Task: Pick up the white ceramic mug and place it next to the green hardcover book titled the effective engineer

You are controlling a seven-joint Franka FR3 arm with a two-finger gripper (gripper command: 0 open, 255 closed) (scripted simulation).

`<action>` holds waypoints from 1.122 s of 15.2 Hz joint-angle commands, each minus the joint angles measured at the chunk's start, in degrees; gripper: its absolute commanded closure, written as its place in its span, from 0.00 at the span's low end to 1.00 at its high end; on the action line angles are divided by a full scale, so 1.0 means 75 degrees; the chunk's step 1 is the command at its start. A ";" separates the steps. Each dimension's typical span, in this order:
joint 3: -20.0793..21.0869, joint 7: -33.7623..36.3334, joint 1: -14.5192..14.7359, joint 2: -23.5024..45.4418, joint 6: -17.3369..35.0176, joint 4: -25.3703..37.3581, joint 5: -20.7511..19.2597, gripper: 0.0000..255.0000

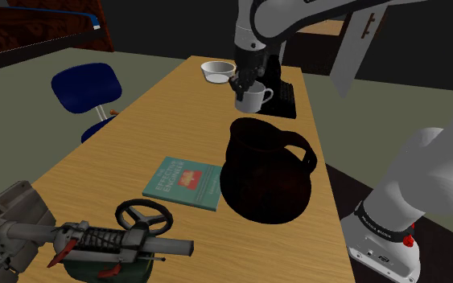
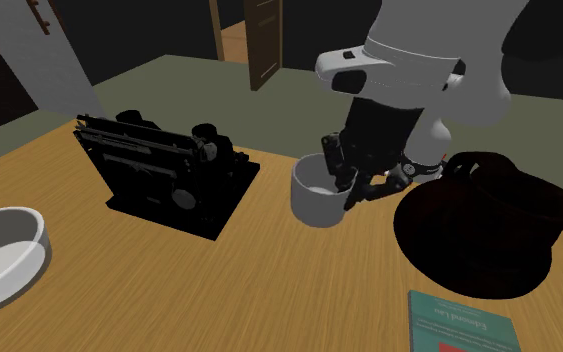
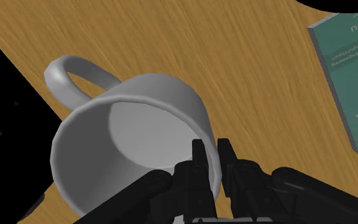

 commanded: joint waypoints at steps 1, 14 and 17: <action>0.0246 0.0399 0.0151 0.0169 -0.0130 0.0268 0.0002 1.00; 0.0857 0.1534 0.0538 0.0989 0.0497 0.0366 -0.0174 1.00; 0.0861 0.1584 0.0535 0.1091 0.0799 0.0162 -0.0216 1.00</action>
